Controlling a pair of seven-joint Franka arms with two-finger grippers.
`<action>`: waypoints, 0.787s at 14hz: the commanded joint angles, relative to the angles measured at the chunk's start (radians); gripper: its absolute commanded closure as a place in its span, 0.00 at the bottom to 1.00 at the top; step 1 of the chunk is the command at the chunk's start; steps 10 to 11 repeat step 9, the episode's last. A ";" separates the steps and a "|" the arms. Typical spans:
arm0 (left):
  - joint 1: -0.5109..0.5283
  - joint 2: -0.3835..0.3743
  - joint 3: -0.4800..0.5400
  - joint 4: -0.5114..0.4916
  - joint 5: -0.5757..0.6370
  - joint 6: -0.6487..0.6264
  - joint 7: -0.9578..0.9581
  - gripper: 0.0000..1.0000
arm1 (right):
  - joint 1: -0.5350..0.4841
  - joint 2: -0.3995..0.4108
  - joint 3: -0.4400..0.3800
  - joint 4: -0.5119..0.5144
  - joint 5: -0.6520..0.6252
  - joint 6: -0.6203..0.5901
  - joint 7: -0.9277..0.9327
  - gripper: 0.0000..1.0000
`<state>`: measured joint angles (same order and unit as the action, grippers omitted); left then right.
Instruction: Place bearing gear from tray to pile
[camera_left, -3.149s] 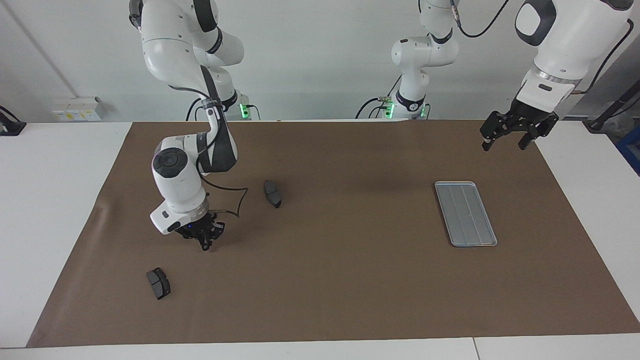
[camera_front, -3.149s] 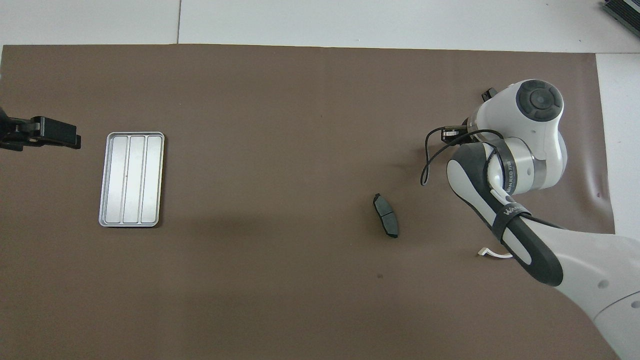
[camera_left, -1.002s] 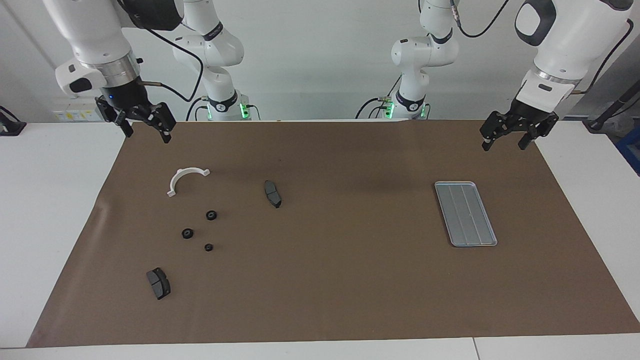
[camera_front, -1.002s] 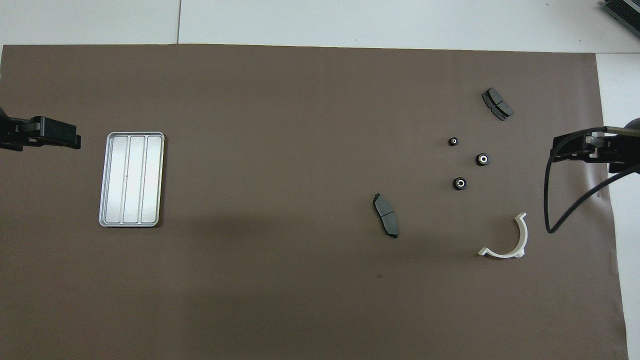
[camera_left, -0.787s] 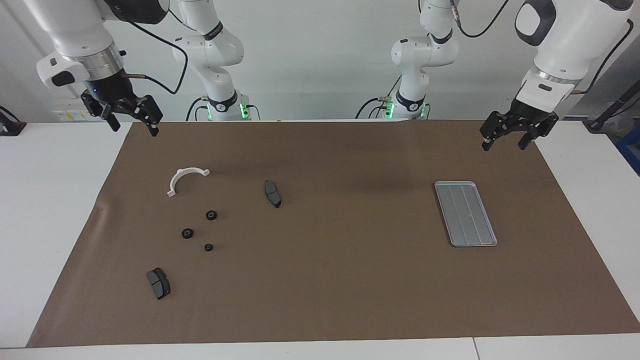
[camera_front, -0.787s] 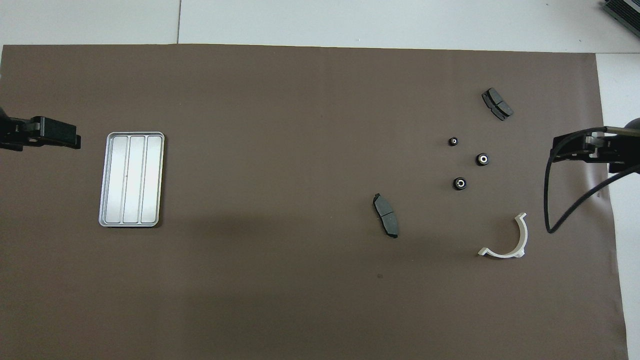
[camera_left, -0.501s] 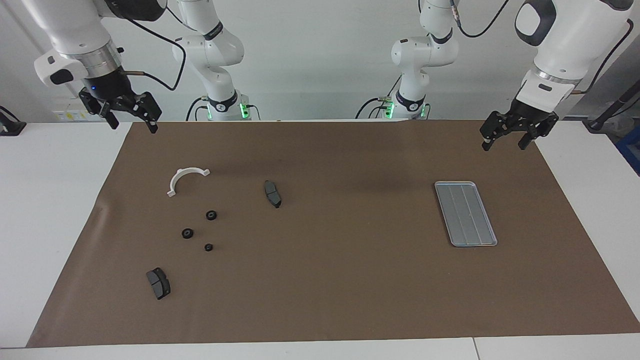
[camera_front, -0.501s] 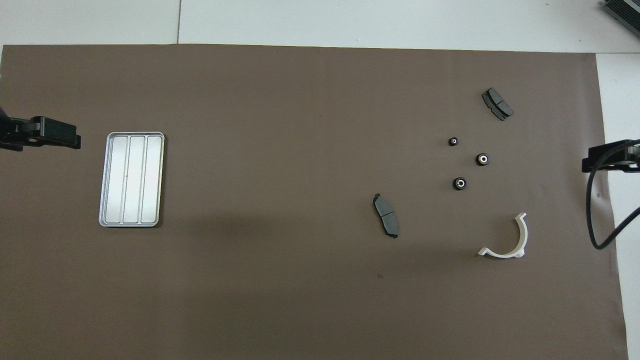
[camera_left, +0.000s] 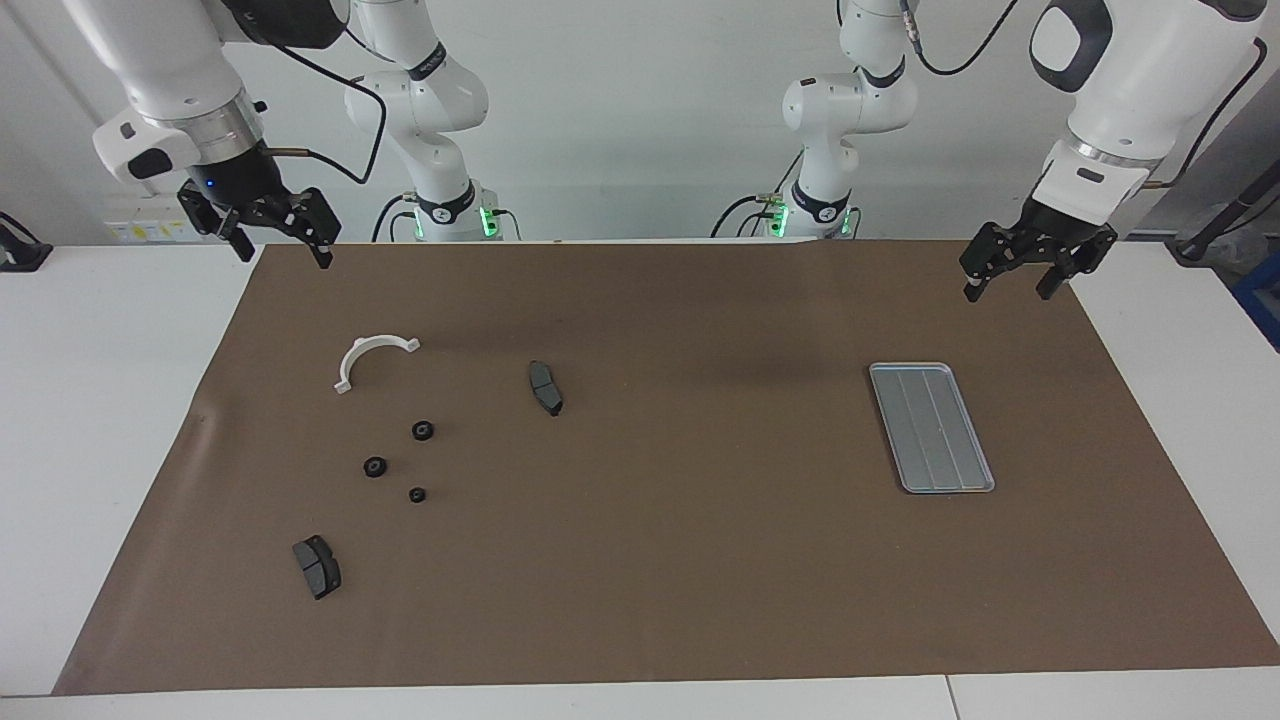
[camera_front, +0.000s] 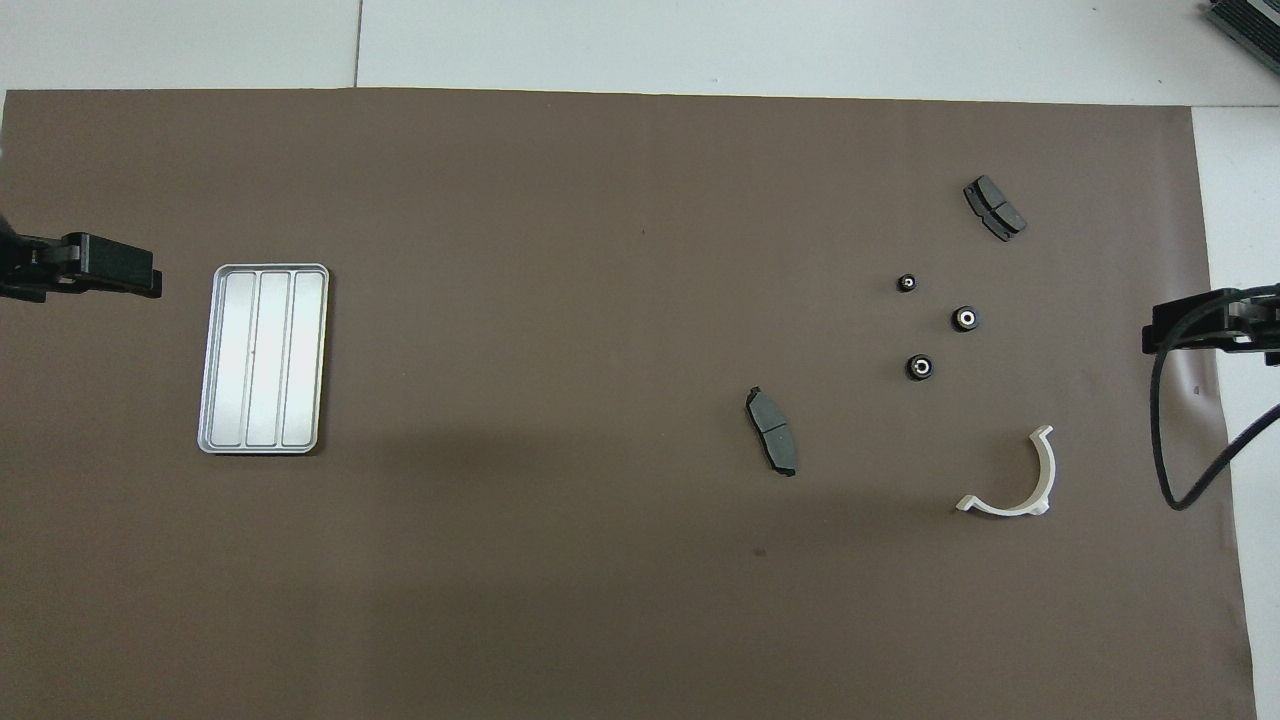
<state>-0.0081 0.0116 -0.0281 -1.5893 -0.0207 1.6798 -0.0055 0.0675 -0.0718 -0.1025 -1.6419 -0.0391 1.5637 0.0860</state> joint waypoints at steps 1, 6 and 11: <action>0.000 -0.027 0.001 -0.026 0.012 -0.006 -0.013 0.00 | -0.003 -0.022 0.001 -0.019 0.010 -0.014 -0.023 0.00; 0.000 -0.027 0.001 -0.026 0.012 -0.006 -0.013 0.00 | -0.003 -0.020 0.001 -0.019 0.013 -0.014 -0.018 0.00; 0.000 -0.025 0.001 -0.026 0.012 -0.006 -0.013 0.00 | -0.003 -0.022 0.001 -0.019 0.013 -0.025 -0.022 0.00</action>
